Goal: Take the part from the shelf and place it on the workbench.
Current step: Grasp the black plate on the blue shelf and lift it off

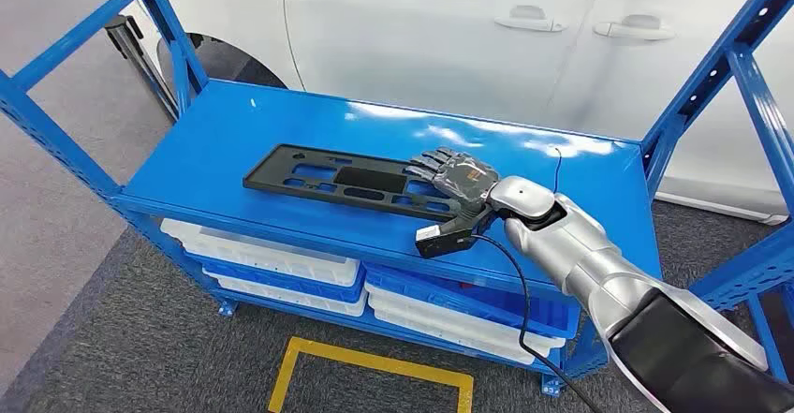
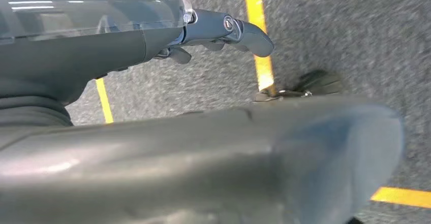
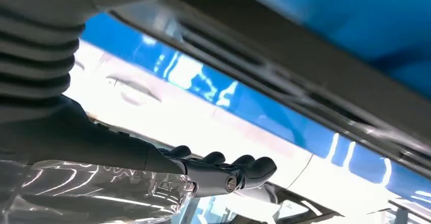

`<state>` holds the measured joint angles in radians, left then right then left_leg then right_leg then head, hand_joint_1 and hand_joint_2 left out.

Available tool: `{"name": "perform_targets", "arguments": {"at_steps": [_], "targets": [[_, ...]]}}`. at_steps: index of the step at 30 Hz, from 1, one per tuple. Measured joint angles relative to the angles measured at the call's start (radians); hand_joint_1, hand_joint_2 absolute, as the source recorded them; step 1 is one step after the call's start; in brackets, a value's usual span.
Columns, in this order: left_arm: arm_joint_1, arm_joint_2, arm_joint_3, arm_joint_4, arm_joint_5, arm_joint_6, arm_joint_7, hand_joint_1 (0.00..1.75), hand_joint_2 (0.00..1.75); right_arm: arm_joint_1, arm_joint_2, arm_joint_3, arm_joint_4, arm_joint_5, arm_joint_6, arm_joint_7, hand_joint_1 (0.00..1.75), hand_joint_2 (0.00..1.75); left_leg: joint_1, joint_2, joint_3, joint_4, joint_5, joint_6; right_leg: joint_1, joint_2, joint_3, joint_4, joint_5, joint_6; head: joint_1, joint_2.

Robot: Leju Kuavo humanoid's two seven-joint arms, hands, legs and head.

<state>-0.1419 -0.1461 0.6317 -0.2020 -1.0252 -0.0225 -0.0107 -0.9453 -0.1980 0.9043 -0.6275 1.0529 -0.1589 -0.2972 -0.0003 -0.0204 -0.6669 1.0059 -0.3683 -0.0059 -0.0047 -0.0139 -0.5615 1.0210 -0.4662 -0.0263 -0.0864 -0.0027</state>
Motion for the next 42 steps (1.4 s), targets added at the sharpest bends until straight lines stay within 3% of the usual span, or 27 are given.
{"name": "perform_targets", "arguments": {"at_steps": [2, 6, 7, 10, 11, 12, 14, 16, 17, 21, 23, 25, 26, 27, 28, 30, 32, 35, 37, 39, 40, 42], "targets": [[-0.001, 0.0, 0.0, 0.0, 0.0, 0.0, -0.002, 0.0, 0.0, 0.001, 0.0, 0.003, 0.003, 0.004, -0.001, 0.002, 0.0, 1.75, -0.004, -0.001, 0.0, 0.001, 0.0, 0.006, 0.001, 0.001, -0.002, -0.001, -0.002, 0.005, 0.0, 0.0], [-0.001, -0.002, 0.0, 0.0, -0.003, 0.0, -0.009, 0.0, 0.0, 0.004, 0.0, 0.016, 0.016, 0.031, -0.01, 0.019, 1.59, 1.75, -0.003, -0.003, 0.014, -0.012, 0.011, 0.028, -0.001, 0.001, -0.008, 0.018, -0.031, 0.025, 0.0, 0.0], [-0.003, -0.003, 0.0, 0.0, -0.004, 0.0, -0.01, 0.0, 0.0, 0.004, 0.002, 0.02, 0.02, 0.043, -0.015, 0.027, 1.66, 1.75, -0.001, -0.003, 0.018, -0.017, 0.011, 0.033, -0.001, 0.002, -0.028, 0.062, -0.055, 0.028, 0.0, 0.0], [-0.006, -0.005, 0.0, 0.0, -0.008, 0.0, -0.014, 0.0, 0.0, 0.013, 0.011, 0.036, 0.035, 0.068, -0.028, 0.045, 1.72, 1.75, -0.001, -0.004, 0.02, -0.016, 0.006, 0.04, -0.003, 0.006, -0.137, 0.261, -0.131, 0.032, 0.0, 0.0], [-0.005, -0.005, 0.0, 0.0, -0.01, 0.0, -0.014, 0.0, 0.0, 0.018, 0.013, 0.039, 0.039, 0.072, -0.033, 0.048, 1.73, 1.75, -0.001, -0.004, 0.021, -0.015, 0.003, 0.04, -0.005, 0.007, -0.16, 0.293, -0.13, 0.033, 0.0, 0.0], [-0.004, -0.005, 0.0, 0.0, -0.011, 0.0, -0.014, 0.0, 0.0, 0.021, 0.015, 0.042, 0.043, 0.075, -0.038, 0.051, 1.75, 1.75, -0.001, -0.005, 0.023, -0.014, 0.0, 0.039, -0.007, 0.007, -0.168, 0.291, -0.111, 0.034, 0.0, 0.0], [-0.003, -0.005, 0.0, 0.0, -0.012, 0.0, -0.014, 0.0, 0.0, 0.021, 0.018, 0.045, 0.046, 0.078, -0.047, 0.053, 1.75, 1.75, 0.0, -0.006, 0.027, -0.004, -0.008, 0.034, -0.01, 0.004, -0.122, 0.173, -0.032, 0.034, 0.0, 0.0], [-0.002, -0.006, 0.0, 0.0, -0.013, 0.0, -0.014, 0.0, 0.0, 0.017, 0.024, 0.046, 0.048, 0.079, -0.052, 0.055, 1.75, 1.75, -0.002, -0.006, 0.027, 0.008, -0.019, 0.024, -0.008, -0.001, -0.068, 0.052, 0.017, 0.029, 0.0, 0.0], [-0.003, -0.006, 0.0, 0.0, -0.013, 0.0, -0.015, 0.0, 0.0, 0.017, 0.026, 0.047, 0.048, 0.079, -0.052, 0.056, 1.75, 1.75, -0.003, -0.005, 0.026, 0.012, -0.022, 0.019, -0.005, -0.003, -0.056, 0.025, 0.022, 0.025, 0.0, 0.0], [-0.001, -0.006, 0.0, 0.0, -0.013, 0.002, -0.017, 0.0, 0.0, 0.013, 0.029, 0.048, 0.049, 0.076, -0.056, 0.06, 1.75, 1.75, -0.002, -0.003, 0.024, 0.023, -0.033, -0.002, -0.005, -0.001, -0.048, 0.012, 0.025, 0.004, 0.0, 0.0], [-0.001, -0.006, 0.0, 0.0, -0.013, 0.003, -0.019, 0.0, 0.0, 0.011, 0.029, 0.048, 0.049, 0.075, -0.059, 0.063, 1.75, 1.75, 0.001, 0.001, -0.008, 0.101, -0.084, -0.013, -0.007, -0.004, -0.045, 0.007, 0.028, -0.005, 0.0, 0.0], [0.002, -0.006, 0.0, 0.0, -0.014, 0.003, -0.02, 0.0, 0.0, 0.01, 0.028, 0.048, 0.049, 0.065, -0.065, 0.063, 1.75, 1.75, 0.004, 0.004, -0.069, 0.24, -0.153, -0.021, -0.005, -0.006, -0.045, 0.007, 0.028, -0.008, 0.0, 0.0], [0.004, -0.006, 0.0, 0.0, -0.015, 0.003, -0.02, 0.0, 0.0, 0.011, 0.027, 0.047, 0.048, 0.053, -0.068, 0.06, 1.75, 1.75, 0.004, 0.005, -0.091, 0.289, -0.169, -0.023, -0.004, -0.006, -0.045, 0.007, 0.027, -0.008, 0.0, 0.0], [0.007, -0.006, 0.0, 0.0, -0.016, 0.003, -0.02, 0.0, 0.0, 0.012, 0.027, 0.044, 0.046, 0.032, -0.069, 0.053, 1.75, 1.75, 0.004, 0.006, -0.094, 0.301, -0.165, -0.023, -0.003, -0.005, -0.045, 0.008, 0.027, -0.008, 0.0, 0.0], [0.008, -0.006, 0.0, 0.001, -0.017, 0.003, -0.021, 0.0, 0.0, 0.014, 0.026, 0.037, 0.04, 0.001, -0.066, 0.036, 1.75, 1.75, 0.004, 0.006, -0.078, 0.271, -0.144, -0.021, -0.002, -0.004, -0.045, 0.008, 0.027, -0.008, 0.0, 0.0], [0.008, -0.006, 0.0, 0.001, -0.019, 0.003, -0.023, 0.0, 0.0, 0.019, 0.021, 0.007, 0.017, -0.081, -0.043, -0.015, 1.75, 1.75, 0.003, 0.004, -0.006, 0.131, -0.083, -0.012, -0.002, -0.002, -0.045, 0.008, 0.027, -0.007, 0.0, 0.0], [0.007, -0.006, 0.001, 0.001, -0.019, 0.002, -0.028, 0.0, 0.0, 0.023, 0.011, -0.033, -0.017, -0.176, 0.0, -0.072, 1.75, 1.75, -0.003, 0.002, 0.046, 0.027, -0.051, 0.0, 0.0, 0.0, -0.046, 0.007, 0.029, 0.001, 0.0, 0.0], [0.01, -0.006, 0.004, 0.001, -0.016, -0.013, -0.037, 0.0, 0.0, 0.034, -0.01, -0.1, -0.105, -0.363, 0.114, -0.15, 1.75, 1.75, -0.009, 0.002, 0.055, 0.004, -0.044, 0.018, -0.002, 0.002, -0.048, 0.003, 0.03, 0.019, 0.0, 0.0], [0.011, -0.004, 0.008, 0.001, -0.013, -0.029, -0.044, 0.0, 0.87, 0.041, -0.019, -0.151, -0.177, -0.489, 0.192, -0.184, 1.75, 1.75, -0.007, 0.004, 0.061, -0.009, -0.037, 0.029, -0.004, 0.003, -0.058, 0.026, 0.012, 0.027, 0.0, 0.0], [0.009, -0.004, 0.012, 0.001, -0.013, -0.039, -0.051, 0.0, 1.75, 0.044, -0.019, -0.201, -0.24, -0.579, 0.245, -0.197, 1.75, 1.75, -0.006, 0.007, 0.064, -0.016, -0.033, 0.036, -0.006, 0.006, -0.103, 0.123, -0.041, 0.03, 0.0, 0.0], [0.009, -0.004, 0.014, 0.001, -0.013, -0.04, -0.054, 0.0, 1.75, 0.046, -0.016, -0.222, -0.266, -0.614, 0.268, -0.203, 1.75, 1.75, -0.006, 0.009, 0.064, -0.016, -0.034, 0.038, -0.007, 0.007, -0.137, 0.194, -0.072, 0.032, 0.0, 0.0], [0.008, -0.003, 0.018, 0.001, -0.013, -0.039, -0.066, 0.0, 0.87, 0.055, -0.011, -0.253, -0.315, -0.697, 0.324, -0.214, 1.75, 1.75, -0.005, 0.011, 0.064, -0.014, -0.036, 0.041, -0.01, 0.009, -0.186, 0.287, -0.094, 0.036, 0.0, 0.0]]}}
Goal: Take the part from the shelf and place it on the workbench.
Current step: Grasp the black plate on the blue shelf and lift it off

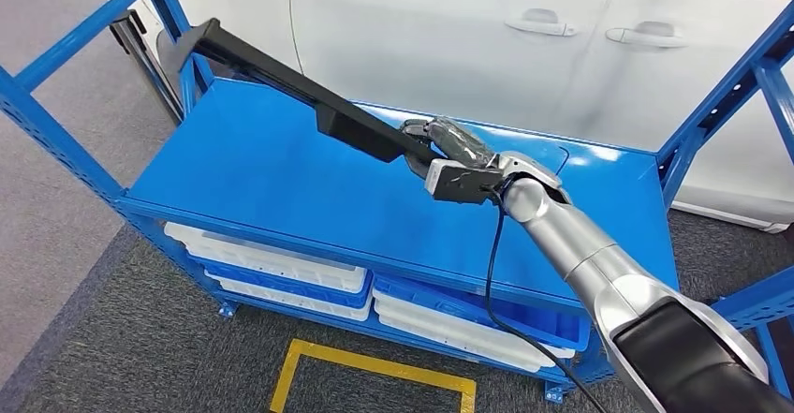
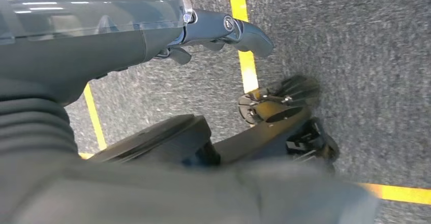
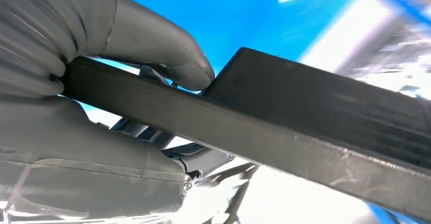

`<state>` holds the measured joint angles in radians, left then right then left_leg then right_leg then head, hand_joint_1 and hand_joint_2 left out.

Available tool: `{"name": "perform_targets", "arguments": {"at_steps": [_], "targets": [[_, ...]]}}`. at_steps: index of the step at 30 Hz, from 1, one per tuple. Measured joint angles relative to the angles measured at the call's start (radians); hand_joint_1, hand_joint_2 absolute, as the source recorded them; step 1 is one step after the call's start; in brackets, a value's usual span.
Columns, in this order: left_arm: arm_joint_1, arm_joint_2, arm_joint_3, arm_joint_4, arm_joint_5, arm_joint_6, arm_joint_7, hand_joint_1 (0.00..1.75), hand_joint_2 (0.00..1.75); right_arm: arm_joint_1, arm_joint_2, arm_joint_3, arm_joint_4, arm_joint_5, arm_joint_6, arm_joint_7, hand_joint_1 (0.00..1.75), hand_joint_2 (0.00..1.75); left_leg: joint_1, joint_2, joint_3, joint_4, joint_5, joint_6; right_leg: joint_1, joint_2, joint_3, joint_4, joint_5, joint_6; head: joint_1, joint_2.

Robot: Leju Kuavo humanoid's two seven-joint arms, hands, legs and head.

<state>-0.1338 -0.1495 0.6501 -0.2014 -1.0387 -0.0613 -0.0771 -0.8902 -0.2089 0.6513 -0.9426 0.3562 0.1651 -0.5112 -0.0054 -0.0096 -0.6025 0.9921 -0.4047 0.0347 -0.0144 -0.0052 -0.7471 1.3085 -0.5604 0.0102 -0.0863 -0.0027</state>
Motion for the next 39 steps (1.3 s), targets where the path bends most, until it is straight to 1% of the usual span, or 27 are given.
{"name": "perform_targets", "arguments": {"at_steps": [1, 2, 3, 4, 6, 9, 10, 11, 12, 14, 15, 16, 17, 19, 20, 21, 24, 25, 27, 29, 30, 31, 32, 34, 35, 36, 39], "targets": [[0.001, 0.0, 0.002, 0.0, 0.001, 0.001, -0.013, 0.0, 0.44, 0.004, 0.0, -0.014, -0.028, -0.056, 0.034, -0.002, 1.75, 1.75, 0.001, 0.0, 0.0, 0.003, -0.002, -0.001, -0.002, 0.0, 0.002, -0.009, 0.018, 0.002, 0.0, 0.0], [0.001, 0.0, 0.004, 0.0, 0.003, 0.003, -0.032, 0.0, 0.0, 0.006, 0.0, -0.027, -0.058, -0.117, 0.067, 0.001, 1.75, 1.75, 0.002, 0.0, 0.0, 0.007, -0.005, -0.003, -0.005, 0.0, 0.021, -0.053, 0.049, 0.003, 0.0, 0.0], [0.002, 0.0, 0.005, 0.0, 0.006, 0.005, -0.054, 0.0, 0.0, 0.006, 0.0, -0.043, -0.09, -0.177, 0.098, 0.006, 1.75, 1.75, 0.003, -0.001, 0.0, 0.013, -0.01, -0.006, -0.006, -0.003, 0.052, -0.122, 0.086, 0.003, 0.0, 0.0], [0.002, 0.0, 0.007, 0.0, 0.009, 0.007, -0.076, 0.0, 0.0, 0.005, 0.001, -0.059, -0.122, -0.229, 0.125, 0.011, 1.75, 1.75, 0.002, -0.001, -0.002, 0.022, -0.016, -0.012, -0.005, -0.005, 0.083, -0.188, 0.11, 0.002, 0.0, 0.0], [0.001, 0.0, 0.01, 0.0, 0.015, 0.013, -0.106, 0.0, 0.0, 0.007, 0.001, -0.083, -0.179, -0.291, 0.156, 0.018, 1.75, 1.75, 0.0, 0.001, -0.006, 0.033, -0.025, -0.022, -0.001, -0.008, 0.116, -0.259, 0.126, -0.005, 0.0, 0.0], [0.001, 0.0, 0.015, 0.0, 0.017, 0.018, -0.118, 0.0, 0.0, 0.019, -0.003, -0.095, -0.236, -0.308, 0.166, 0.028, 1.75, 1.75, 0.001, 0.005, -0.004, 0.036, -0.032, -0.037, 0.002, -0.001, 0.121, -0.268, 0.123, -0.022, 0.0, 0.0], [0.001, 0.0, 0.016, 0.0, 0.018, 0.019, -0.122, 0.0, 0.0, 0.022, -0.008, -0.097, -0.249, -0.311, 0.169, 0.03, 1.75, 1.75, 0.002, 0.006, -0.01, 0.05, -0.043, -0.043, 0.0, -0.001, 0.122, -0.271, 0.125, -0.028, 0.0, 0.0], [0.001, 0.0, 0.018, 0.0, 0.02, 0.019, -0.128, 0.0, 0.0, 0.024, -0.015, -0.098, -0.261, -0.321, 0.177, 0.031, 1.75, 1.75, 0.003, 0.006, -0.024, 0.082, -0.064, -0.048, -0.002, -0.001, 0.124, -0.274, 0.126, -0.033, 0.0, 0.0], [0.001, 0.0, 0.02, 0.0, 0.022, 0.02, -0.137, 0.0, 0.0, 0.028, -0.023, -0.098, -0.273, -0.336, 0.19, 0.03, 1.75, 1.75, 0.005, 0.006, -0.047, 0.135, -0.093, -0.053, -0.002, -0.002, 0.126, -0.275, 0.126, -0.036, 0.0, 0.0], [0.001, 0.0, 0.026, 0.0, 0.03, 0.027, -0.152, 0.0, 0.0, 0.052, -0.043, -0.098, -0.304, -0.385, 0.232, 0.033, 1.75, 1.75, 0.009, 0.006, -0.11, 0.266, -0.148, -0.06, 0.001, -0.004, 0.127, -0.275, 0.124, -0.039, 0.0, 0.0], [0.002, 0.0, 0.03, 0.0, 0.035, 0.033, -0.155, 0.0, 0.0, 0.072, -0.053, -0.096, -0.322, -0.412, 0.254, 0.04, 1.75, 1.75, 0.01, 0.006, -0.132, 0.307, -0.156, -0.061, 0.003, -0.004, 0.128, -0.275, 0.123, -0.04, 0.0, 0.0], [0.003, 0.0, 0.033, 0.0, 0.04, 0.041, -0.155, 0.0, 0.0, 0.094, -0.061, -0.093, -0.342, -0.44, 0.273, 0.049, 1.75, 1.75, 0.01, 0.006, -0.136, 0.31, -0.145, -0.061, 0.004, -0.004, 0.13, -0.275, 0.122, -0.04, 0.0, 0.0], [0.004, 0.0, 0.036, 0.0, 0.044, 0.05, -0.154, 0.0, 0.0, 0.115, -0.068, -0.09, -0.363, -0.466, 0.287, 0.058, 1.75, 1.75, 0.01, 0.006, -0.12, 0.272, -0.116, -0.059, 0.004, -0.003, 0.131, -0.275, 0.121, -0.04, 0.0, 0.0], [0.004, 0.0, 0.043, 0.0, 0.051, 0.068, -0.152, 0.0, 0.0, 0.148, -0.077, -0.083, -0.406, -0.509, 0.301, 0.076, 1.75, 1.75, 0.008, 0.003, -0.056, 0.132, -0.049, -0.05, 0.005, 0.0, 0.135, -0.275, 0.118, -0.036, 0.0, 0.0], [0.004, 0.0, 0.048, 0.0, 0.054, 0.076, -0.153, 0.0, 0.0, 0.161, -0.08, -0.081, -0.426, -0.527, 0.302, 0.083, 1.75, 1.75, 0.006, 0.001, -0.029, 0.076, -0.029, -0.044, 0.006, 0.003, 0.135, -0.275, 0.118, -0.033, 0.0, 0.0], [0.004, 0.0, 0.052, 0.0, 0.055, 0.083, -0.153, 0.0, 0.0, 0.173, -0.081, -0.08, -0.443, -0.542, 0.303, 0.088, 1.75, 1.75, 0.004, -0.001, -0.013, 0.042, -0.021, -0.04, 0.006, 0.004, 0.135, -0.275, 0.118, -0.029, 0.0, 0.0], [0.006, 0.0, 0.059, 0.0, 0.055, 0.105, -0.14, 0.0, 0.0, 0.204, -0.083, -0.076, -0.478, -0.569, 0.307, 0.103, 1.75, 1.75, 0.001, 0.0, -0.004, 0.021, -0.018, -0.023, 0.004, 0.006, 0.136, -0.28, 0.118, -0.012, 0.0, 0.0], [0.006, -0.001, 0.061, 0.0, 0.054, 0.116, -0.132, 0.0, 0.0, 0.212, -0.083, -0.074, -0.484, -0.577, 0.308, 0.105, 1.75, 1.75, 0.002, 0.002, 0.001, 0.012, -0.014, -0.016, 0.003, 0.006, 0.133, -0.271, 0.11, -0.007, 0.0, 0.0], [0.005, -0.003, 0.064, 0.0, 0.051, 0.137, -0.12, 0.0, 0.0, 0.221, -0.081, -0.072, -0.49, -0.594, 0.308, 0.108, 1.75, 1.75, 0.004, 0.005, 0.008, -0.001, -0.007, -0.005, 0.003, 0.005, 0.101, -0.198, 0.065, -0.003, 0.0, 0.0], [0.005, -0.004, 0.064, 0.0, 0.049, 0.147, -0.115, 0.0, 0.0, 0.233, -0.077, -0.072, -0.49, -0.607, 0.307, 0.11, 1.75, 1.75, 0.001, 0.007, 0.008, -0.001, -0.007, 0.0, 0.002, 0.006, 0.038, -0.068, 0.007, -0.001, 0.0, 0.0], [0.006, -0.004, 0.065, 0.0, 0.049, 0.148, -0.113, 0.0, 0.0, 0.241, -0.075, -0.072, -0.491, -0.609, 0.307, 0.111, 1.75, 1.75, 0.0, 0.007, 0.008, 0.0, -0.006, 0.001, 0.001, 0.006, 0.016, -0.023, -0.007, 0.001, 0.0, 0.0], [0.007, -0.004, 0.066, 0.0, 0.049, 0.148, -0.113, 0.0, 0.0, 0.248, -0.075, -0.071, -0.491, -0.61, 0.306, 0.113, 1.75, 1.75, 0.0, 0.007, 0.007, 0.003, -0.006, 0.001, 0.0, 0.005, 0.008, -0.007, -0.004, 0.002, 0.0, 0.0], [0.007, -0.004, 0.067, 0.0, 0.05, 0.149, -0.112, 0.0, 0.0, 0.252, -0.075, -0.071, -0.491, -0.611, 0.305, 0.115, 1.75, 1.75, 0.0, 0.007, 0.006, 0.007, -0.006, 0.0, -0.001, 0.005, 0.021, -0.034, 0.018, 0.003, 0.0, 0.0], [0.009, -0.005, 0.069, 0.0, 0.052, 0.148, -0.112, 0.0, 0.0, 0.255, -0.075, -0.071, -0.494, -0.617, 0.298, 0.119, 1.75, 1.75, 0.0, 0.007, 0.001, 0.018, -0.01, -0.005, -0.003, 0.003, 0.085, -0.161, 0.078, 0.002, 0.0, 0.0], [0.009, -0.005, 0.07, 0.0, 0.052, 0.148, -0.111, 0.0, 0.0, 0.256, -0.074, -0.071, -0.497, -0.62, 0.293, 0.121, 1.75, 1.75, -0.002, 0.007, -0.003, 0.026, -0.013, -0.01, -0.002, 0.002, 0.112, -0.217, 0.099, -0.002, 0.0, 0.0], [0.009, -0.006, 0.071, 0.0, 0.052, 0.148, -0.11, 0.0, 0.0, 0.259, -0.074, -0.071, -0.5, -0.623, 0.287, 0.123, 1.75, 1.75, -0.003, 0.007, -0.007, 0.032, -0.015, -0.014, -0.001, 0.002, 0.127, -0.25, 0.109, -0.005, 0.0, 0.0], [0.014, -0.006, 0.074, 0.0, 0.051, 0.146, -0.105, 0.0, 0.0, 0.276, -0.076, -0.072, -0.505, -0.622, 0.267, 0.128, 1.75, 1.75, -0.004, 0.006, -0.016, 0.039, -0.013, -0.028, 0.003, 0.005, 0.126, -0.26, 0.118, -0.021, 0.0, 0.0]]}}
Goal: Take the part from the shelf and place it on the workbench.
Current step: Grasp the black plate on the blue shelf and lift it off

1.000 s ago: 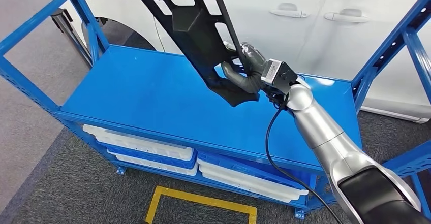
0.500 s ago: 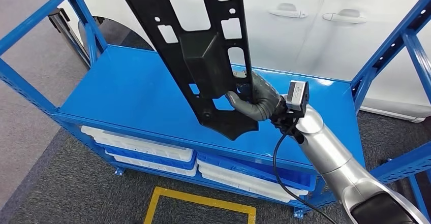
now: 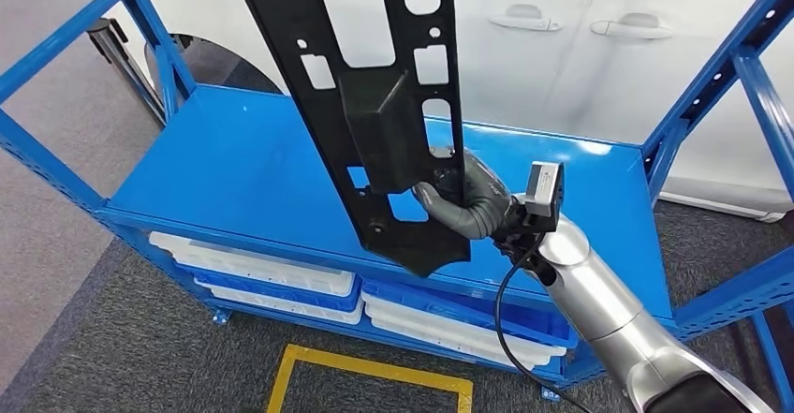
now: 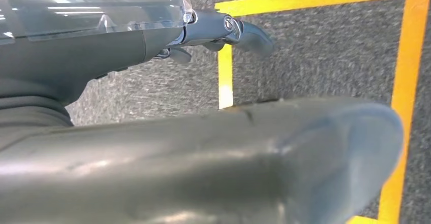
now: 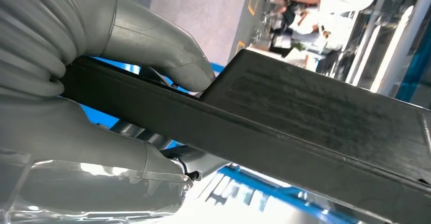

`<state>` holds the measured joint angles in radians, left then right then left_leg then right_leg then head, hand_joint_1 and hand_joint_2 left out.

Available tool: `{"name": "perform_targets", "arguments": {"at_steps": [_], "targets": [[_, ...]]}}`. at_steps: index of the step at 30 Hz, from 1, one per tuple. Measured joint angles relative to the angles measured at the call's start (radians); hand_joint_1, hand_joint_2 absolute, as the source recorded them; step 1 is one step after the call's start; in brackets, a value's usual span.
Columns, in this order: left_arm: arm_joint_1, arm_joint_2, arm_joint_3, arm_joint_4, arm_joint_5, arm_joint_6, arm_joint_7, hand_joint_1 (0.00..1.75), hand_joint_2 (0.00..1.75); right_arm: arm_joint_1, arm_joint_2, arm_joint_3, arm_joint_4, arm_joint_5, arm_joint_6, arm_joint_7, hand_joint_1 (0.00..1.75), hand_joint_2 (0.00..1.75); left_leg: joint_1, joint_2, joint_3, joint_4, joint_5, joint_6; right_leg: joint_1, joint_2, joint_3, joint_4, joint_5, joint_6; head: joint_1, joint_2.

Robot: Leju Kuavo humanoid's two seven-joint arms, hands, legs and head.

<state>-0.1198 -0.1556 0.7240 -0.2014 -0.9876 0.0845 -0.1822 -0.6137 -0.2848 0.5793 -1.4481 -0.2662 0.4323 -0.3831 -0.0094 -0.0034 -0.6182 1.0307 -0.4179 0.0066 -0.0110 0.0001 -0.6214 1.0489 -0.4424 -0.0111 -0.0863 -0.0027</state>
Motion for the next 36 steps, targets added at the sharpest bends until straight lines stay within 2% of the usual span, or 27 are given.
{"name": "perform_targets", "arguments": {"at_steps": [1, 3, 5, 6, 7, 8, 9, 11, 12, 13, 14, 16, 17, 18, 19, 21, 22, 23, 24, 26, 28, 29, 31, 32, 33, 34, 36], "targets": [[0.002, 0.0, 0.001, 0.0, 0.0, -0.001, 0.002, 0.0, 0.0, 0.004, -0.003, 0.0, -0.001, 0.002, -0.007, 0.001, 1.75, 1.75, 0.001, 0.0, -0.003, 0.004, -0.006, -0.005, 0.0, -0.001, -0.002, -0.003, 0.005, -0.006, 0.0, 0.0], [0.003, 0.0, 0.003, 0.0, 0.0, -0.003, 0.008, 0.0, 0.0, 0.008, -0.012, 0.0, -0.007, 0.005, -0.019, 0.005, 1.75, 1.75, 0.004, -0.001, -0.026, 0.061, -0.059, -0.016, -0.002, -0.004, -0.011, -0.008, 0.017, -0.019, 0.0, 0.0], [0.004, -0.001, 0.004, 0.0, -0.002, -0.006, 0.012, 0.0, 0.0, 0.011, -0.02, 0.0, -0.012, 0.009, -0.026, 0.008, 1.75, 1.75, 0.008, -0.001, -0.068, 0.185, -0.146, -0.025, -0.001, -0.005, -0.025, -0.008, 0.028, -0.024, 0.0, 0.0], [0.004, -0.001, 0.004, 0.0, -0.002, -0.008, 0.013, 0.0, 0.0, 0.013, -0.023, 0.0, -0.013, 0.01, -0.028, 0.01, 1.75, 1.75, 0.01, -0.001, -0.085, 0.246, -0.177, -0.028, 0.001, -0.005, -0.034, -0.008, 0.035, -0.024, 0.0, 0.0], [0.005, -0.001, 0.004, 0.0, -0.003, -0.01, 0.014, 0.0, 0.0, 0.016, -0.025, 0.0, -0.014, 0.012, -0.031, 0.011, 1.75, 1.75, 0.011, -0.001, -0.091, 0.283, -0.194, -0.029, 0.002, -0.006, -0.043, -0.008, 0.042, -0.024, 0.0, 0.0], [0.005, -0.001, 0.004, 0.0, -0.003, -0.012, 0.015, 0.0, 0.0, 0.019, -0.027, -0.001, -0.014, 0.014, -0.033, 0.012, 1.75, 1.75, 0.011, -0.001, -0.077, 0.281, -0.193, -0.028, 0.003, -0.006, -0.053, -0.008, 0.05, -0.024, 0.0, 0.0], [0.005, -0.002, 0.005, 0.0, -0.003, -0.015, 0.017, 0.0, 0.0, 0.021, -0.027, -0.002, -0.014, 0.014, -0.034, 0.012, 1.75, 1.75, 0.011, -0.001, -0.042, 0.236, -0.177, -0.025, 0.003, -0.005, -0.062, -0.008, 0.058, -0.022, 0.0, 0.0], [0.003, -0.002, 0.005, 0.0, -0.004, -0.018, 0.022, 0.0, 0.0, 0.022, -0.027, -0.008, -0.014, 0.014, -0.035, 0.012, 1.75, 1.75, 0.009, -0.002, 0.06, 0.082, -0.134, -0.015, 0.003, -0.003, -0.078, -0.008, 0.076, -0.017, 0.0, 0.0], [0.002, -0.002, 0.004, 0.0, -0.005, -0.018, 0.025, 0.0, 0.0, 0.022, -0.028, -0.012, -0.014, 0.014, -0.036, 0.012, 1.75, 1.75, 0.007, -0.002, 0.096, 0.022, -0.119, -0.01, 0.003, -0.003, -0.081, -0.01, 0.085, -0.012, 0.0, 0.0], [0.001, -0.002, 0.004, 0.0, -0.006, -0.019, 0.027, 0.0, 0.0, 0.022, -0.029, -0.015, -0.014, 0.014, -0.038, 0.013, 1.75, 1.75, 0.003, -0.003, 0.114, -0.011, -0.109, -0.004, 0.001, -0.003, -0.082, -0.012, 0.093, -0.006, 0.0, 0.0], [0.001, -0.002, 0.004, 0.0, -0.007, -0.02, 0.029, 0.0, 0.0, 0.022, -0.03, -0.016, -0.014, 0.014, -0.04, 0.013, 1.75, 1.75, -0.002, -0.003, 0.114, -0.019, -0.104, 0.001, -0.001, -0.004, -0.081, -0.016, 0.101, 0.001, 0.0, 0.0], [0.002, -0.003, 0.004, 0.0, -0.008, -0.021, 0.034, 0.0, 0.0, 0.022, -0.031, -0.018, -0.013, 0.013, -0.043, 0.013, 1.75, 1.75, -0.005, -0.002, 0.108, -0.027, -0.082, 0.013, -0.005, -0.004, -0.082, -0.025, 0.117, 0.014, 0.0, 0.0], [0.002, -0.004, 0.004, 0.0, -0.009, -0.021, 0.036, 0.0, 0.0, 0.023, -0.031, -0.021, -0.011, 0.013, -0.044, 0.013, 1.75, 1.75, -0.005, -0.001, 0.103, -0.034, -0.066, 0.02, -0.006, -0.003, -0.087, -0.021, 0.106, 0.018, 0.0, 0.0], [0.002, -0.005, 0.004, 0.001, -0.01, -0.022, 0.038, 0.0, 0.0, 0.023, -0.03, -0.025, -0.01, 0.013, -0.047, 0.013, 1.75, 1.75, -0.003, 0.001, 0.095, -0.042, -0.049, 0.027, -0.005, -0.002, -0.097, 0.0, 0.076, 0.021, 0.0, 0.0], [0.001, -0.006, 0.004, 0.001, -0.01, -0.023, 0.04, 0.0, 0.0, 0.024, -0.029, -0.029, -0.008, 0.013, -0.049, 0.013, 1.75, 1.75, -0.001, 0.003, 0.084, -0.047, -0.033, 0.031, -0.005, -0.001, -0.111, 0.041, 0.029, 0.022, 0.0, 0.0], [0.0, -0.006, 0.004, 0.001, -0.01, -0.024, 0.044, 0.0, 0.0, 0.03, -0.024, -0.035, -0.006, 0.013, -0.051, 0.013, 1.75, 1.75, -0.002, 0.005, 0.053, -0.047, -0.007, 0.035, -0.005, 0.0, -0.139, 0.17, -0.074, 0.025, 0.0, 0.0], [0.001, -0.006, 0.004, 0.001, -0.01, -0.024, 0.045, 0.0, 0.0, 0.033, -0.023, -0.037, -0.004, 0.014, -0.051, 0.013, 1.75, 1.75, -0.002, 0.005, 0.036, -0.046, 0.004, 0.034, -0.005, -0.001, -0.142, 0.225, -0.095, 0.026, 0.0, 0.0], [0.002, -0.007, 0.005, 0.001, -0.009, -0.024, 0.046, 0.0, 0.0, 0.037, -0.022, -0.038, -0.002, 0.014, -0.052, 0.013, 1.75, 1.75, -0.002, 0.005, 0.019, -0.043, 0.015, 0.034, -0.005, -0.001, -0.134, 0.257, -0.095, 0.028, 0.0, 0.0], [0.003, -0.007, 0.005, 0.001, -0.009, -0.024, 0.046, 0.0, 0.0, 0.039, -0.022, -0.04, 0.0, 0.015, -0.052, 0.013, 1.75, 1.75, -0.002, 0.005, 0.002, -0.04, 0.025, 0.032, -0.006, -0.001, -0.11, 0.254, -0.078, 0.028, 0.0, 0.0], [0.005, -0.008, 0.005, 0.001, -0.009, -0.024, 0.047, 0.0, 0.0, 0.041, -0.022, -0.044, 0.002, 0.015, -0.052, 0.012, 1.75, 1.75, -0.002, 0.005, -0.03, -0.03, 0.044, 0.026, -0.006, -0.003, -0.015, 0.151, -0.048, 0.026, 0.0, 0.0], [0.005, -0.01, 0.005, 0.001, -0.009, -0.024, 0.047, 0.0, 0.0, 0.041, -0.021, -0.049, 0.002, 0.015, -0.052, 0.01, 1.75, 1.75, -0.003, 0.005, -0.051, -0.018, 0.058, 0.017, 0.0, -0.003, 0.076, 0.025, -0.062, 0.018, 0.0, 0.0], [0.005, -0.01, 0.005, 0.001, -0.009, -0.024, 0.047, 0.0, 0.0, 0.041, -0.021, -0.053, 0.002, 0.015, -0.052, 0.008, 1.75, 1.75, -0.004, 0.004, -0.055, -0.015, 0.065, 0.012, 0.003, -0.002, 0.096, -0.008, -0.073, 0.014, 0.0, 0.0], [0.006, -0.011, 0.005, 0.001, -0.01, -0.024, 0.049, 0.0, 0.0, 0.042, -0.02, -0.057, 0.004, 0.015, -0.053, 0.005, 1.75, 1.75, -0.002, 0.003, -0.059, -0.016, 0.078, 0.001, 0.006, -0.003, 0.094, -0.02, -0.066, 0.001, 0.0, 0.0], [0.006, -0.011, 0.005, 0.001, -0.011, -0.024, 0.051, 0.0, 0.0, 0.042, -0.021, -0.059, 0.005, 0.017, -0.055, 0.002, 1.75, 1.75, 0.0, 0.002, -0.065, -0.01, 0.07, -0.005, 0.004, -0.004, 0.087, -0.022, -0.056, -0.006, 0.0, 0.0], [0.007, -0.011, 0.005, 0.001, -0.012, -0.024, 0.053, 0.0, 0.0, 0.043, -0.021, -0.062, 0.006, 0.022, -0.061, -0.002, 1.75, 1.75, 0.001, 0.001, -0.076, 0.009, 0.044, -0.011, 0.002, -0.006, 0.078, -0.025, -0.044, -0.013, 0.0, 0.0], [0.008, -0.011, 0.005, 0.001, -0.014, -0.024, 0.055, 0.0, 0.0, 0.045, -0.021, -0.066, 0.007, 0.032, -0.072, -0.007, 1.75, 1.75, 0.003, 0.0, -0.091, 0.048, 0.002, -0.017, -0.001, -0.008, 0.066, -0.027, -0.031, -0.019, 0.0, 0.0], [0.008, -0.012, 0.005, 0.001, -0.015, -0.024, 0.058, 0.0, 0.0, 0.05, -0.022, -0.077, 0.008, 0.062, -0.107, -0.015, 1.75, 1.75, 0.008, 0.0, -0.127, 0.173, -0.094, -0.026, 0.0, -0.01, 0.037, -0.027, -0.008, -0.023, 0.0, 0.0]]}}
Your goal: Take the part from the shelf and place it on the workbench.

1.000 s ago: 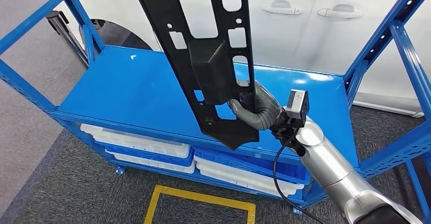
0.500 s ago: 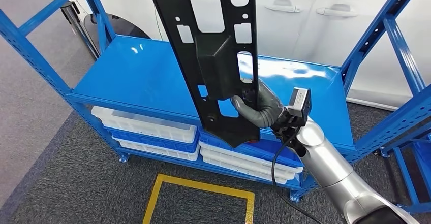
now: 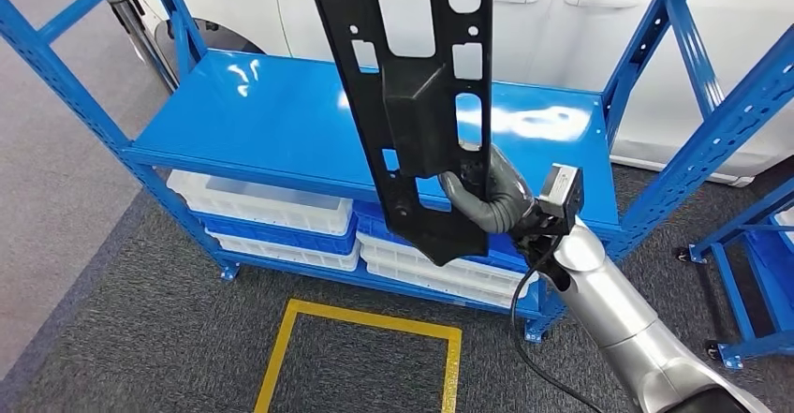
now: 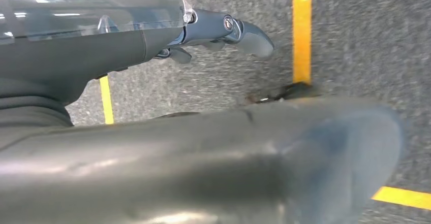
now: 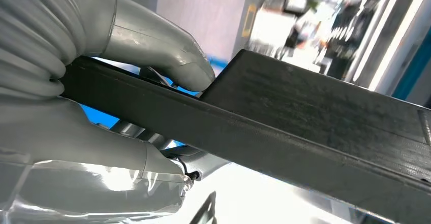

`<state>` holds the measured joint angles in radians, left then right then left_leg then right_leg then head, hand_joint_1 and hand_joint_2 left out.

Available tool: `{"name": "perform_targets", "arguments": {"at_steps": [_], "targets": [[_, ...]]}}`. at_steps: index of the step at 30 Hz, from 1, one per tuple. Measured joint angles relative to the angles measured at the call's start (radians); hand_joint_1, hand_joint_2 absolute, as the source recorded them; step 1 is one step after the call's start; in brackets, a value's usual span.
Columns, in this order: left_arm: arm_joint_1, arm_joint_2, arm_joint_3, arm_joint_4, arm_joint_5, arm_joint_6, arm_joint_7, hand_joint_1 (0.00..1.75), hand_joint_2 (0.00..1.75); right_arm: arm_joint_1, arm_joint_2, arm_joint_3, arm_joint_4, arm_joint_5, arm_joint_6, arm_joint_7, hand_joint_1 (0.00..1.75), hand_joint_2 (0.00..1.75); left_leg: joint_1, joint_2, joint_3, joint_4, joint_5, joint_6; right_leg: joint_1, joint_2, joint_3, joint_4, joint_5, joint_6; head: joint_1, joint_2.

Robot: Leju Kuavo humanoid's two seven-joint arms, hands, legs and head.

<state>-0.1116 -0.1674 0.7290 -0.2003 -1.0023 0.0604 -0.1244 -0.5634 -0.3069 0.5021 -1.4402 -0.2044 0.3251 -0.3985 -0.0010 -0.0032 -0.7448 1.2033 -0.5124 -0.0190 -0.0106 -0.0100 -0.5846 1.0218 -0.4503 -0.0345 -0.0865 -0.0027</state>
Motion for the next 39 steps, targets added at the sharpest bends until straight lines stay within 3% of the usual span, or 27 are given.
{"name": "perform_targets", "arguments": {"at_steps": [1, 2, 3, 5, 7, 9, 11, 12, 13, 15, 16, 17, 18, 19, 21, 22, 24, 26, 27, 29, 31, 32, 33, 34, 35, 37, 39], "targets": [[0.0, 0.0, 0.0, 0.0, 0.0, 0.0, 0.001, 0.0, 0.0, 0.004, 0.0, -0.005, 0.0, 0.016, -0.019, -0.003, 1.75, 1.75, 0.002, 0.0, -0.01, 0.061, -0.026, -0.003, 0.001, -0.001, -0.015, 0.0, 0.012, 0.001, 0.0, 0.0], [0.001, 0.0, 0.0, 0.0, 0.0, 0.001, 0.001, 0.0, 0.0, 0.008, -0.001, -0.008, 0.0, 0.028, -0.035, -0.005, 1.75, 1.75, 0.005, 0.0, -0.007, 0.099, -0.027, -0.006, 0.001, -0.001, -0.031, 0.001, 0.023, 0.002, 0.0, 0.0], [0.001, 0.0, 0.0, 0.0, 0.0, 0.001, 0.001, 0.0, 0.0, 0.012, -0.001, -0.01, 0.0, 0.038, -0.045, -0.006, 1.75, 1.75, 0.006, 0.0, 0.011, 0.105, -0.01, -0.007, 0.001, -0.001, -0.046, 0.001, 0.035, 0.004, 0.0, 0.0], [0.0, 0.0, 0.0, 0.0, 0.001, 0.002, 0.001, 0.0, 0.0, 0.017, -0.001, -0.012, 0.0, 0.049, -0.057, -0.007, 1.75, 1.75, 0.009, -0.001, 0.099, 0.014, 0.033, -0.004, 0.001, -0.001, -0.072, 0.002, 0.057, 0.01, 0.0, 0.0], [-0.002, -0.001, 0.0, 0.0, 0.0, 0.003, 0.0, 0.0, 0.0, 0.022, -0.001, -0.019, -0.003, 0.069, -0.086, -0.012, 1.75, 1.75, 0.006, -0.003, 0.205, -0.131, 0.025, 0.005, 0.002, -0.001, -0.087, 0.001, 0.076, 0.02, 0.0, 0.0], [-0.002, -0.001, 0.0, 0.0, -0.002, 0.003, -0.001, 0.0, 0.0, 0.029, -0.001, -0.026, -0.008, 0.091, -0.129, -0.02, 1.75, 1.75, -0.002, -0.005, 0.246, -0.203, 0.01, 0.017, -0.001, -0.003, -0.087, -0.007, 0.095, 0.034, 0.0, 0.0], [0.0, -0.001, 0.0, 0.0, -0.004, 0.002, 0.0, 0.0, 0.0, 0.038, -0.001, -0.029, -0.013, 0.098, -0.143, -0.023, 1.75, 1.75, -0.003, -0.002, 0.237, -0.216, 0.032, 0.03, -0.004, -0.003, -0.089, -0.014, 0.107, 0.046, 0.0, 0.0], [-0.001, -0.001, 0.0, 0.0, -0.005, 0.001, 0.001, 0.0, 0.0, 0.043, 0.0, -0.031, -0.015, 0.096, -0.136, -0.022, 1.75, 1.75, -0.003, 0.0, 0.23, -0.221, 0.045, 0.038, -0.004, -0.001, -0.097, -0.002, 0.088, 0.049, 0.0, 0.0], [-0.001, -0.002, 0.0, 0.0, -0.006, 0.0, 0.002, 0.0, 0.0, 0.047, 0.002, -0.032, -0.016, 0.092, -0.126, -0.021, 1.75, 1.75, -0.002, 0.003, 0.22, -0.226, 0.06, 0.046, -0.004, 0.001, -0.11, 0.029, 0.051, 0.051, 0.0, 0.0], [-0.002, -0.002, 0.001, 0.0, -0.005, -0.002, 0.003, 0.0, 0.0, 0.052, 0.008, -0.033, -0.015, 0.077, -0.103, -0.02, 1.75, 1.75, -0.004, 0.006, 0.193, -0.227, 0.084, 0.056, -0.003, 0.004, -0.145, 0.152, -0.055, 0.051, 0.0, 0.0], [-0.001, -0.002, 0.001, 0.0, -0.004, -0.002, 0.003, 0.0, 0.0, 0.053, 0.012, -0.034, -0.014, 0.069, -0.093, -0.02, 1.75, 1.75, -0.006, 0.006, 0.179, -0.225, 0.093, 0.057, -0.003, 0.005, -0.159, 0.218, -0.091, 0.051, 0.0, 0.0], [0.0, -0.002, 0.001, 0.0, -0.004, -0.002, 0.003, 0.0, 0.0, 0.054, 0.015, -0.034, -0.011, 0.063, -0.085, -0.02, 1.75, 1.75, -0.008, 0.006, 0.165, -0.223, 0.102, 0.058, -0.002, 0.005, -0.164, 0.269, -0.106, 0.05, 0.0, 0.0], [0.001, -0.002, 0.001, 0.0, -0.003, -0.002, 0.003, 0.0, 0.0, 0.054, 0.017, -0.034, -0.009, 0.058, -0.078, -0.02, 1.75, 1.75, -0.01, 0.006, 0.15, -0.22, 0.111, 0.058, -0.001, 0.005, -0.153, 0.288, -0.1, 0.048, 0.0, 0.0], [0.002, -0.002, 0.002, 0.0, -0.002, -0.002, 0.002, 0.0, 0.0, 0.055, 0.018, -0.034, -0.007, 0.054, -0.073, -0.02, 1.75, 1.75, -0.011, 0.006, 0.135, -0.217, 0.12, 0.058, 0.0, 0.005, -0.126, 0.27, -0.079, 0.045, 0.0, 0.0], [0.003, -0.004, 0.002, 0.0, -0.002, -0.001, 0.001, 0.0, 0.0, 0.053, 0.019, -0.035, -0.005, 0.047, -0.064, -0.02, 1.75, 1.75, -0.013, 0.006, 0.11, -0.214, 0.138, 0.056, 0.009, 0.004, -0.024, 0.139, -0.04, 0.028, 0.0, 0.0], [0.004, -0.006, 0.002, 0.001, -0.002, -0.001, 0.001, 0.0, 0.0, 0.051, 0.02, -0.036, -0.005, 0.045, -0.063, -0.02, 1.75, 1.75, -0.013, 0.007, 0.102, -0.213, 0.146, 0.053, 0.014, 0.003, 0.025, 0.061, -0.037, 0.021, 0.0, 0.0], [0.005, -0.01, 0.002, 0.001, -0.002, 0.0, 0.0, 0.0, 0.0, 0.048, 0.021, -0.038, -0.005, 0.043, -0.062, -0.021, 1.75, 1.75, -0.008, 0.008, 0.091, -0.216, 0.164, 0.045, 0.022, 0.001, 0.075, -0.029, -0.045, 0.015, 0.0, 0.0], [0.006, -0.011, 0.003, 0.002, -0.002, 0.0, -0.001, 0.0, 0.0, 0.046, 0.022, -0.039, -0.004, 0.042, -0.062, -0.021, 1.75, 1.75, -0.004, 0.007, 0.087, -0.224, 0.178, 0.034, 0.022, 0.001, 0.075, -0.05, -0.028, 0.016, 0.0, 0.0], [0.006, -0.011, 0.003, 0.002, -0.002, 0.0, -0.001, 0.0, 0.0, 0.046, 0.022, -0.039, -0.004, 0.042, -0.061, -0.021, 1.75, 1.75, -0.004, 0.005, 0.083, -0.219, 0.167, 0.028, 0.019, 0.0, 0.074, -0.059, -0.016, 0.013, 0.0, 0.0], [0.008, -0.01, 0.003, 0.002, -0.002, 0.0, -0.001, 0.0, 0.0, 0.045, 0.021, -0.039, -0.004, 0.041, -0.059, -0.022, 1.75, 1.75, -0.002, 0.001, 0.059, -0.152, 0.1, 0.015, 0.011, -0.005, 0.064, -0.074, 0.008, 0.009, 0.0, 0.0], [0.009, -0.01, 0.003, 0.002, -0.003, 0.0, -0.001, 0.0, 0.0, 0.044, 0.018, -0.039, -0.004, 0.041, -0.056, -0.022, 1.75, 1.75, 0.006, 0.0, 0.023, -0.017, 0.014, 0.001, 0.009, -0.008, 0.043, -0.07, 0.022, 0.01, 0.0, 0.0], [0.009, -0.01, 0.003, 0.002, -0.004, 0.0, -0.001, 0.0, 0.0, 0.045, 0.016, -0.038, -0.004, 0.041, -0.054, -0.022, 1.75, 1.75, 0.012, 0.0, 0.013, 0.038, -0.007, -0.006, 0.008, -0.009, 0.031, -0.064, 0.027, 0.012, 0.0, 0.0], [0.009, -0.01, 0.003, 0.002, -0.005, 0.0, -0.001, 0.0, 0.0, 0.045, 0.014, -0.038, -0.004, 0.041, -0.053, -0.022, 1.75, 1.75, 0.018, 0.0, 0.018, 0.063, -0.009, -0.012, 0.005, -0.01, 0.019, -0.056, 0.031, 0.016, 0.0, 0.0], [0.009, -0.01, 0.003, 0.002, -0.005, 0.0, 0.0, 0.0, 0.0, 0.046, 0.014, -0.038, -0.004, 0.041, -0.053, -0.022, 1.75, 1.75, 0.023, 0.001, 0.039, 0.054, 0.004, -0.018, 0.002, -0.01, 0.007, -0.047, 0.034, 0.02, 0.0, 0.0], [0.008, -0.01, 0.003, 0.002, -0.006, 0.0, 0.001, 0.0, 0.0, 0.046, 0.014, -0.038, -0.004, 0.041, -0.053, -0.022, 1.75, 1.75, 0.03, 0.001, 0.078, 0.006, 0.028, -0.025, -0.002, -0.01, -0.006, -0.037, 0.036, 0.024, 0.0, 0.0], [0.005, -0.011, 0.003, 0.002, -0.007, -0.001, 0.003, 0.0, 0.0, 0.046, 0.014, -0.039, -0.005, 0.04, -0.053, -0.022, 1.75, 1.75, 0.036, -0.003, 0.16, -0.12, 0.046, -0.036, -0.008, -0.008, -0.029, -0.018, 0.041, 0.035, 0.0, 0.0], [0.003, -0.011, 0.003, 0.003, -0.008, -0.003, 0.005, 0.0, 0.0, 0.048, 0.014, -0.041, -0.007, 0.038, -0.053, -0.021, 1.75, 1.75, 0.031, -0.011, 0.193, -0.181, 0.042, -0.026, -0.009, -0.005, -0.043, -0.008, 0.05, 0.05, 0.0, 0.0]]}}
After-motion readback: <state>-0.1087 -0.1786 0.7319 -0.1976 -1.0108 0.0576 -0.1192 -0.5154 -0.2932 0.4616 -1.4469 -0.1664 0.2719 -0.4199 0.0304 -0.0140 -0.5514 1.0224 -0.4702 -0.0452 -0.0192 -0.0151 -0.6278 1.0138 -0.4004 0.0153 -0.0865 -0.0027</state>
